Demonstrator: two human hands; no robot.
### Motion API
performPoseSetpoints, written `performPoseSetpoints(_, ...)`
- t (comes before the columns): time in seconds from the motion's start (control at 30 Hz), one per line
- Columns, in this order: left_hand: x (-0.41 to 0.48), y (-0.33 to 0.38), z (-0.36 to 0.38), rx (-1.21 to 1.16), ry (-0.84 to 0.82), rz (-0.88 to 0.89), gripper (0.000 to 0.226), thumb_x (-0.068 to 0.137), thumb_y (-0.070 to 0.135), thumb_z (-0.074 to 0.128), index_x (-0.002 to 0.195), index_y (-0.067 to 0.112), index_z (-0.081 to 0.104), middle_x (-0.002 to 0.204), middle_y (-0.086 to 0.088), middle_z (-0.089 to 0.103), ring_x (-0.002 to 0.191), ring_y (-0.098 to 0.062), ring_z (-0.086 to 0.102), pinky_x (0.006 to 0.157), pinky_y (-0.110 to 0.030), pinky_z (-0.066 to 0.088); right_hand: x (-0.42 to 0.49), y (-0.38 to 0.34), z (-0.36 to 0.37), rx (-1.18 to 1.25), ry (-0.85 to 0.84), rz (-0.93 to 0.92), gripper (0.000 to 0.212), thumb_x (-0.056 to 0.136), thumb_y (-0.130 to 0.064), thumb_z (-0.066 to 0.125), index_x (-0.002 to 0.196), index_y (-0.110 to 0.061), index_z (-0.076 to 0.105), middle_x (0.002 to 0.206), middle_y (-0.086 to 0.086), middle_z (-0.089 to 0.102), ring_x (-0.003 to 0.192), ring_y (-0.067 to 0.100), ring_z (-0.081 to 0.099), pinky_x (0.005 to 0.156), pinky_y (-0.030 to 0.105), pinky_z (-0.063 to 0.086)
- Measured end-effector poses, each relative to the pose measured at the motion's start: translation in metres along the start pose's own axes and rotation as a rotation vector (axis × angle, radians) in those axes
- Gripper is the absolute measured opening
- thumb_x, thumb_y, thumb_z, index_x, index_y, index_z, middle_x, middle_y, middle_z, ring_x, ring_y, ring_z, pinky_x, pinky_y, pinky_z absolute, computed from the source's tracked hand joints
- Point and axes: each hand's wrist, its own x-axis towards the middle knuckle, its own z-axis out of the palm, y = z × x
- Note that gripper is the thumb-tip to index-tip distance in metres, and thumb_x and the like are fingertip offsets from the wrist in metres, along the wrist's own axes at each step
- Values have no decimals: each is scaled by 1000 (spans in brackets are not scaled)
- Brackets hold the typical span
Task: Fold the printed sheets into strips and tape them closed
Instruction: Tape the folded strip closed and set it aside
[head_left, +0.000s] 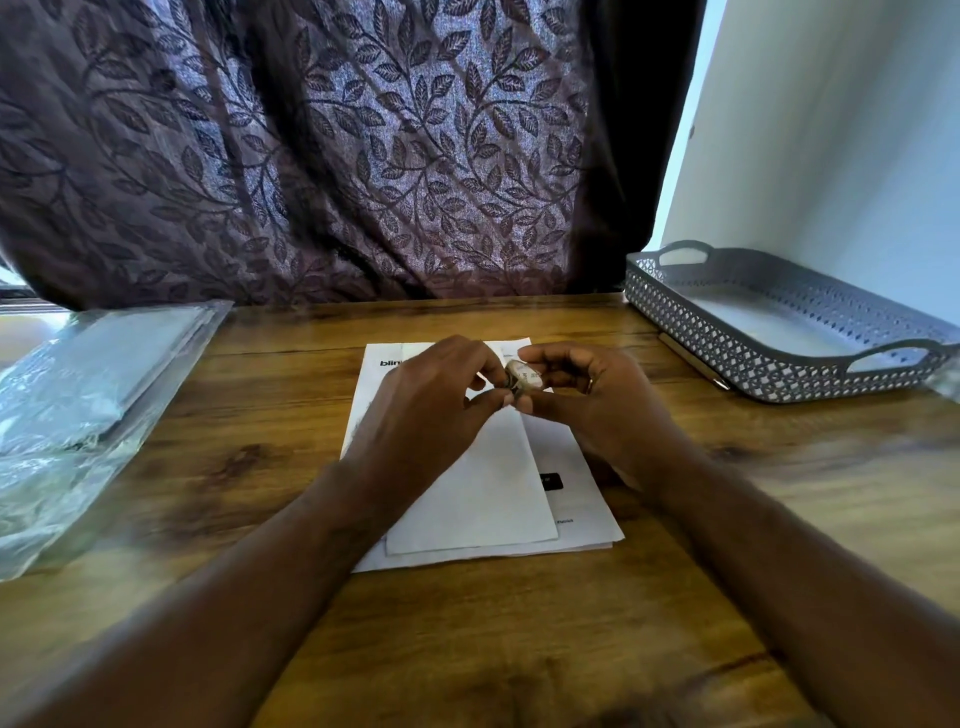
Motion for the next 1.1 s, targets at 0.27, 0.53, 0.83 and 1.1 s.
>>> performPoseSetpoints(0.27, 0, -2, 4, -135, 56, -122, 8, 89, 13, 75, 95, 12, 70, 92, 4, 72, 81, -7, 69, 68, -12, 56, 1, 1, -2, 140, -13, 68, 50, 78, -5, 83, 125, -11, 67, 110, 2, 77, 104, 16, 72, 95, 33, 58)
performPoseSetpoints(0.53, 4, -8, 5, -723, 36, -496, 4, 88, 6, 72, 91, 7, 69, 80, -3, 76, 76, -19, 76, 69, -31, 63, 3, 1, -8, 276, -65, 118, 50, 81, 7, 76, 125, -13, 65, 115, 9, 73, 110, 23, 69, 96, 39, 58)
performPoseSetpoints(0.83, 7, -24, 2, -740, 94, -642, 6, 94, 13, 68, 89, 13, 66, 69, 0, 69, 60, -16, 66, 56, -28, 58, 14, 18, -42, -294, 268, 180, 52, 77, -17, 87, 123, -16, 62, 107, -2, 71, 93, 12, 69, 76, 27, 58)
performPoseSetpoints(1.1, 7, -25, 1, -742, -2, -582, 4, 96, 11, 64, 98, 15, 64, 80, -2, 77, 58, -24, 72, 53, -28, 58, 21, 49, -74, -701, 484, 322, 44, 85, -15, 76, 127, -17, 62, 115, 10, 72, 104, 29, 65, 89, 38, 54)
